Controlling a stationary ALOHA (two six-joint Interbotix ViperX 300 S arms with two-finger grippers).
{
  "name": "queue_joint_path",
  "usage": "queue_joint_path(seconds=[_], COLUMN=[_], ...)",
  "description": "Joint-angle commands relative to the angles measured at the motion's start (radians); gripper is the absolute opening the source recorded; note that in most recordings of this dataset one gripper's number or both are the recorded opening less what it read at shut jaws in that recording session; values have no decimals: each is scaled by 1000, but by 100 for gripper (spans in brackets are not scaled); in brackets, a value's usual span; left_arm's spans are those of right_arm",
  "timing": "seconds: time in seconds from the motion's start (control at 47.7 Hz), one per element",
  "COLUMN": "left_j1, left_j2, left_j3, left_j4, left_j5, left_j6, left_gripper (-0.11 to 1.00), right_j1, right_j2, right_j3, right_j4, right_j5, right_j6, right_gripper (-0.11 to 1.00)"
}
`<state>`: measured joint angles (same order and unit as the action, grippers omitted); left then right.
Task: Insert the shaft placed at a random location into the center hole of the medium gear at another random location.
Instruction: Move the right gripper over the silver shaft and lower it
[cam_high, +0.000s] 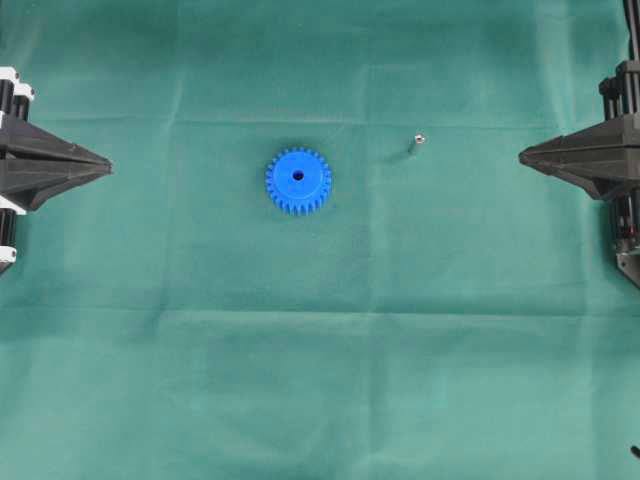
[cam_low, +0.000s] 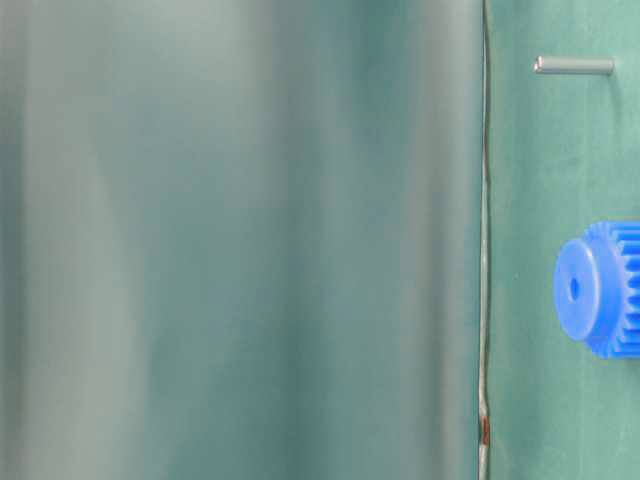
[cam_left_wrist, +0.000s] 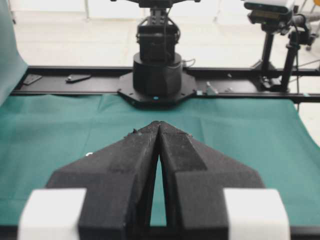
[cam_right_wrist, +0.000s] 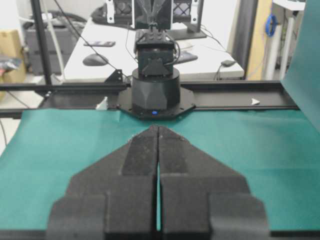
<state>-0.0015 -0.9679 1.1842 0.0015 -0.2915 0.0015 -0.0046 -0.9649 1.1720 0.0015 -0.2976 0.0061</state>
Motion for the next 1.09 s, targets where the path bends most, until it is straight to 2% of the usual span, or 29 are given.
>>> queue_joint_path(seconds=[0.0, 0.293, 0.545, 0.629, 0.901, 0.943, 1.069], left_j1=[0, 0, 0, 0, 0, 0, 0], left_j2=[11, 11, 11, 11, 11, 11, 11], left_j3=[-29, -28, -28, -28, -26, -28, -26], left_j4=[14, 14, 14, 15, 14, 15, 15], left_j5=[3, 18, 20, 21, 25, 26, 28], left_j6=[-3, -9, -9, -9, -9, -9, -9], left_gripper=[0, 0, 0, 0, 0, 0, 0], right_j1=[-2, -8, -58, -89, -172, -183, -210], right_j2=[9, 64, 183, 244, 502, 552, 666], right_j3=[-6, -11, -3, -3, -32, -40, -54], right_j4=[-6, -3, 12, 26, 35, 35, 38], right_j5=[0, -6, -64, -78, -103, -110, -146], right_j6=[-21, -21, -15, -15, -15, -15, -15], right_gripper=[1, 1, 3, 14, 89, 91, 85])
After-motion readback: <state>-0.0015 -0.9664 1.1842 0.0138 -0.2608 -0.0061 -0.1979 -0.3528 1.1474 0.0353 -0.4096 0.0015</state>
